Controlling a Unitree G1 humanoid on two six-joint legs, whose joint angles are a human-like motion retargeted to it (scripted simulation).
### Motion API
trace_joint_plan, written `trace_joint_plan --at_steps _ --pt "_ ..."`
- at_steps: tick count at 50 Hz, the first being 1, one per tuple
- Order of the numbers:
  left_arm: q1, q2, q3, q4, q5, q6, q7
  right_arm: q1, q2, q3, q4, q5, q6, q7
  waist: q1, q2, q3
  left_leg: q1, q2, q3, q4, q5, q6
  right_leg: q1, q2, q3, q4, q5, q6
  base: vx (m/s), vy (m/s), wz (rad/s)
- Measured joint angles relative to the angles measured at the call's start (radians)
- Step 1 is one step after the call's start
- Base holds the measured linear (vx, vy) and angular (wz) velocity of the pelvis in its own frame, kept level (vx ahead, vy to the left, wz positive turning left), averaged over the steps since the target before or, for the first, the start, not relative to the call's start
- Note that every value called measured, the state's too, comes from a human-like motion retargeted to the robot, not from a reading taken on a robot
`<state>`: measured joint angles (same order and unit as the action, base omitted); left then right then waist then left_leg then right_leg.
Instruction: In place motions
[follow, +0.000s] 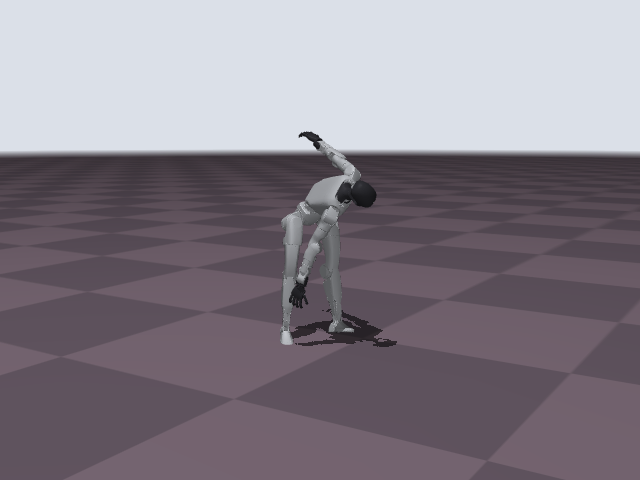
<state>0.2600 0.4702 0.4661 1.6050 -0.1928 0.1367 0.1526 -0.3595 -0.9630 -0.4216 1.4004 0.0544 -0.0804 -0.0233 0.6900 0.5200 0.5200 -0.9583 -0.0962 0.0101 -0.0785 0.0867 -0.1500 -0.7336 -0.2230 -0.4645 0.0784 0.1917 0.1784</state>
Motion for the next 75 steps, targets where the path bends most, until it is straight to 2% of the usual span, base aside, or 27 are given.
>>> trace_joint_plan --at_steps 4,10,17,22,28,35,40,44,47,50,55,60,63,68,72,75 --pt "-0.071 0.008 -0.033 0.053 -0.088 0.073 0.022 -0.045 -0.064 -0.024 -0.044 0.02 0.009 0.016 0.134 0.0 0.0 -0.082 -0.006 -0.014 -0.006 0.015 0.005 -0.055 0.008 -0.011 -0.06 0.043 0.02 0.16 -0.4 0.21" --pt "-0.109 0.003 -0.089 0.074 -0.185 0.049 0.098 -0.182 -0.17 0.097 -0.084 -0.012 0.048 0.118 0.222 0.0 0.0 -0.19 -0.015 -0.024 -0.008 0.028 0.014 -0.162 0.031 -0.014 -0.078 0.061 -0.007 0.15 -0.28 0.04" --pt "-0.167 0.002 -0.139 0.084 -0.319 0.031 0.163 -0.369 -0.175 0.265 -0.137 -0.104 0.065 0.173 0.218 0.0 0.0 -0.244 -0.013 -0.02 -0.009 0.033 0.019 -0.226 0.048 -0.007 -0.084 0.07 -0.028 -0.05 -0.04 -0.06" --pt "-0.188 0.003 -0.186 0.051 -0.293 0.018 0.166 -0.415 -0.152 0.313 -0.128 -0.108 0.063 0.188 0.168 0.0 0.0 -0.226 0.001 -0.016 -0.007 0.029 0.019 -0.222 0.051 0.014 -0.079 0.076 -0.029 -0.23 0.03 -0.18" --pt "-0.194 0.01 -0.203 0.056 -0.23 -0.022 0.223 -0.293 -0.112 0.221 -0.153 -0.084 0.035 0.186 0.077 -0.037 0.0 -0.165 0.021 0.002 -0.006 0.015 0.011 -0.183 0.047 0.047 -0.072 0.074 -0.023 -0.32 -0.02 -0.21" --pt "-0.218 0.059 -0.209 0.028 -0.194 -0.096 0.284 0.07 0.053 -0.026 -0.236 -0.074 -0.006 0.192 -0.048 -0.158 0.0 -0.04 0.046 0.047 0.003 -0.02 0.015 -0.106 0.039 0.122 -0.062 0.072 -0.011 -0.41 0.02 -0.44" --pt "-0.245 0.122 -0.322 -0.087 -0.081 -0.117 0.249 0.313 0.274 -0.177 -0.244 -0.081 -0.016 0.117 -0.184 -0.276 0.0 0.085 0.066 0.092 0.012 -0.058 0.024 -0.028 0.047 0.192 -0.06 0.078 -0.018 -0.39 0.23 -0.71" --pt "-0.282 0.198 -0.451 -0.171 0.018 -0.121 0.043 0.457 0.417 -0.246 -0.213 -0.069 -0.029 0.089 -0.314 -0.391 0.0 0.187 0.087 0.135 0.018 -0.094 0.034 0.028 0.065 0.26 -0.057 0.085 -0.024 -0.37 0.26 -0.96" --pt "-0.314 0.222 -0.507 -0.182 0.03 -0.124 0.014 0.535 0.472 -0.248 -0.168 -0.073 -0.044 0.091 -0.436 -0.485 0.0 0.26 0.12 0.181 0.021 -0.124 0.037 0.066 0.096 0.317 -0.056 0.091 -0.025 -0.38 0.31 -1.3" --pt "-0.337 0.219 -0.497 -0.185 0.019 -0.128 -0.025 0.567 0.489 -0.24 -0.121 -0.083 -0.05 0.065 -0.557 -0.56 0.0 0.314 0.153 0.222 0.026 -0.151 0.038 0.091 0.129 0.36 -0.058 0.096 -0.028 -0.44 0.3 -1.22" --pt "-0.392 0.214 -0.414 -0.181 -0.039 -0.128 -0.114 0.553 0.458 -0.207 -0.015 -0.047 -0.051 0.076 -0.863 -0.73 0.0 0.4 0.186 0.307 0.031 -0.2 0.043 0.11 0.166 0.446 -0.057 0.113 -0.027 -0.5 0.46 -1.28" --pt "-0.501 0.248 -0.307 -0.196 -0.046 -0.113 -0.168 0.489 0.448 -0.314 0.041 -0.066 -0.029 0.155 -1.124 -0.841 0.0 0.411 0.216 0.399 0.031 -0.219 0.043 0.062 0.205 0.532 -0.062 0.145 -0.016 -0.67 0.5 -1.3" --pt "-0.552 0.289 -0.201 -0.205 -0.058 -0.115 -0.172 0.445 0.445 -0.344 0.044 -0.003 -0.045 0.208 -1.303 -0.878 0.0 0.375 0.233 0.451 0.037 -0.225 0.045 -0.001 0.231 0.578 -0.063 0.168 -0.009 -0.63 0.7 -1.17" --pt "-0.566 0.45 0.063 -0.199 -0.139 -0.122 -0.158 0.282 0.463 -0.232 0.143 0.103 -0.045 0.183 -1.626 -0.993 0.0 0.308 0.263 0.508 0.045 -0.255 0.05 -0.128 0.277 0.638 -0.078 0.217 0.029 -0.4 0.71 -1.59" --pt "-0.629 0.586 0.171 -0.206 -0.157 -0.099 -0.169 0.219 0.48 -0.138 0.285 0.309 -0.023 0.196 -1.785 -1.03 0.0 0.22 0.269 0.584 0.057 -0.282 0.049 -0.268 0.294 0.643 -0.088 0.254 0.055 -0.21 0.61 -1.17" --pt "-0.761 0.615 0.146 -0.23 -0.143 -0.112 -0.193 0.256 0.504 -0.126 0.3 0.52 -0.027 0.114 -1.814 -1.008 0.0 0.151 0.249 0.643 0.058 -0.296 0.051 -0.376 0.293 0.668 -0.088 0.274 0.059 -0.11 0.46 -0.54"
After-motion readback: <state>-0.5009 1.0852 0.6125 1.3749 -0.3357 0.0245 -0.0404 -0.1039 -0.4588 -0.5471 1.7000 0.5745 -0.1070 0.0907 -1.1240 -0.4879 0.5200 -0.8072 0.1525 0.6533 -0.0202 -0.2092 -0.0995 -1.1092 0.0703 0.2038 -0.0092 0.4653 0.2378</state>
